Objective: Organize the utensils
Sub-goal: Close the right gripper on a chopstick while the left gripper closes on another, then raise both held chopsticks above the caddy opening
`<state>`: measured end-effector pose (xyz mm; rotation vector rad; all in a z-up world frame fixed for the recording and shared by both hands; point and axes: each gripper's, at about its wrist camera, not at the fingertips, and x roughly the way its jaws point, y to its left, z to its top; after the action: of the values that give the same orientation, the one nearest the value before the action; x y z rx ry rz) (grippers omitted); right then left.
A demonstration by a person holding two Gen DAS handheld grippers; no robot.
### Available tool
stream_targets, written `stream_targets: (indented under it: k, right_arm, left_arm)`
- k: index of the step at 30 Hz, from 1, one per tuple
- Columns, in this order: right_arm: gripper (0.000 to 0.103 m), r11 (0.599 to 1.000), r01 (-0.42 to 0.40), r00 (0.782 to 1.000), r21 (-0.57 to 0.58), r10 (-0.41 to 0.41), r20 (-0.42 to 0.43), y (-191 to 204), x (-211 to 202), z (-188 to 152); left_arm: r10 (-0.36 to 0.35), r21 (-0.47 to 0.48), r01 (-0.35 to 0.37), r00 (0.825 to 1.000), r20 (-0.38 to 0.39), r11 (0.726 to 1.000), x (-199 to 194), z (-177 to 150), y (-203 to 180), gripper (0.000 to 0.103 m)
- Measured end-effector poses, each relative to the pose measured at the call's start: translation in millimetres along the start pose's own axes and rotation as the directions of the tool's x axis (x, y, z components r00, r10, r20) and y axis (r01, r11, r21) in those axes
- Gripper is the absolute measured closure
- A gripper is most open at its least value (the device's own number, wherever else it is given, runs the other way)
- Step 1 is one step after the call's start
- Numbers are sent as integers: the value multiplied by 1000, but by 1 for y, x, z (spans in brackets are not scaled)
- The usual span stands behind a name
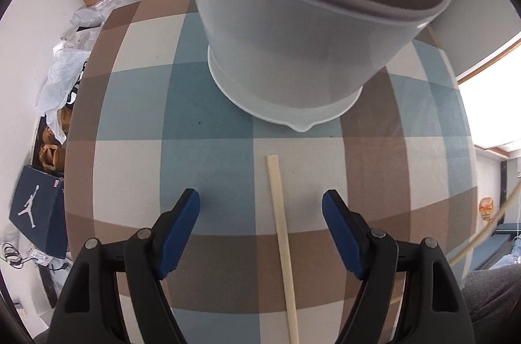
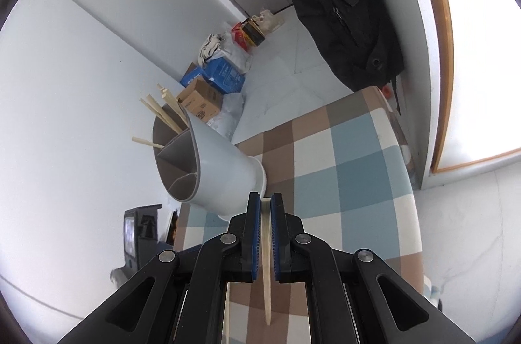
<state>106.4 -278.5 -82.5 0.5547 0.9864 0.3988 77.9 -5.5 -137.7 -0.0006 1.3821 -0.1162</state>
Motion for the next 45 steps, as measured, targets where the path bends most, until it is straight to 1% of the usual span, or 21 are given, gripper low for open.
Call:
stream_targets:
  k: [4,5,7,8,10,11,12,13,15,18,20,23,26,29,31,34,37,40,42,45]
  right_arm:
    - [98,1000,-6,1000,2,6,7,-1,-5,0]
    - [98,1000,-6,1000,-1,6,10,0,-6,0]
    - [98,1000,-5,1000,-3,5,12,-1,-7,-1]
    - [98,1000,-6,1000,-2,6,12,-1,-7,-1]
    - [98,1000,-5,1000,-3,5,13,-2,-8,-1]
    - [98,1000,-4,1000,-3,4,17,-2,-10,-1]
    - [98,1000,-4,1000,-5,4,21,-2,-11,-1]
    - [98,1000,-4,1000,-5,4,24,-2,-12,-1]
    - [98,1000,-6,1000,-4,6,24,-3,-12,-1]
    - [98,1000,-5,1000,-5,5,21,-3,-13,-2]
    - [97,1000,-3,1000,-8,3,22,-2,-13,-2]
    - [98,1000,-3,1000,-8,3,25,-1,-14,-3]
    - [98,1000,7,1000,-26,-6,31,2,-13,-4]
    - [98,998,7,999,-56,-4,44,7,-14,-5]
    - [98,997,15,998,-78,-11,54,12,-13,-6]
    - [98,995,35,997,-98,-28,68,17,-12,-9]
    - [98,992,32,996,-119,-23,82,24,-13,-12]
    - [98,986,36,994,-161,-20,103,34,-15,-14]
    - [98,982,35,994,-184,-14,113,41,-16,-15]
    - [98,976,37,991,-213,-10,130,50,-18,-17]
  left_arm:
    - [37,18,-38,999,10,999,5,2,-4,30]
    - [39,23,-40,999,16,999,5,2,-6,32]
    - [33,16,-33,999,27,999,4,2,-7,46]
    - [36,9,-37,999,33,999,4,3,-7,52]
    - [39,-7,-39,998,47,999,2,1,-6,72]
    - [36,-5,-36,998,52,999,0,0,-6,77]
    - [36,2,-36,998,61,999,0,-1,-8,87]
    - [33,14,-34,997,68,999,0,-4,-10,95]
    - [36,27,-39,996,87,999,1,-6,-13,100]
    - [36,20,-39,991,127,999,1,-6,-10,101]
    - [18,19,-21,989,144,1000,2,-4,-5,101]
    - [11,24,-16,978,209,1000,-12,-4,0,101]
    - [-3,1,3,960,281,1000,-32,-5,10,101]
    - [-21,-19,29,937,348,999,-55,-8,17,101]
    - [-34,-30,49,920,390,998,-70,-11,18,101]
    - [-38,-44,66,888,459,997,-91,-17,23,101]
    - [-44,-53,81,864,502,995,-103,-23,20,101]
    - [-52,-53,94,847,528,994,-107,-29,19,101]
    - [-58,-48,99,844,533,994,-106,-32,22,101]
    - [-66,-46,109,834,548,993,-109,-38,25,101]
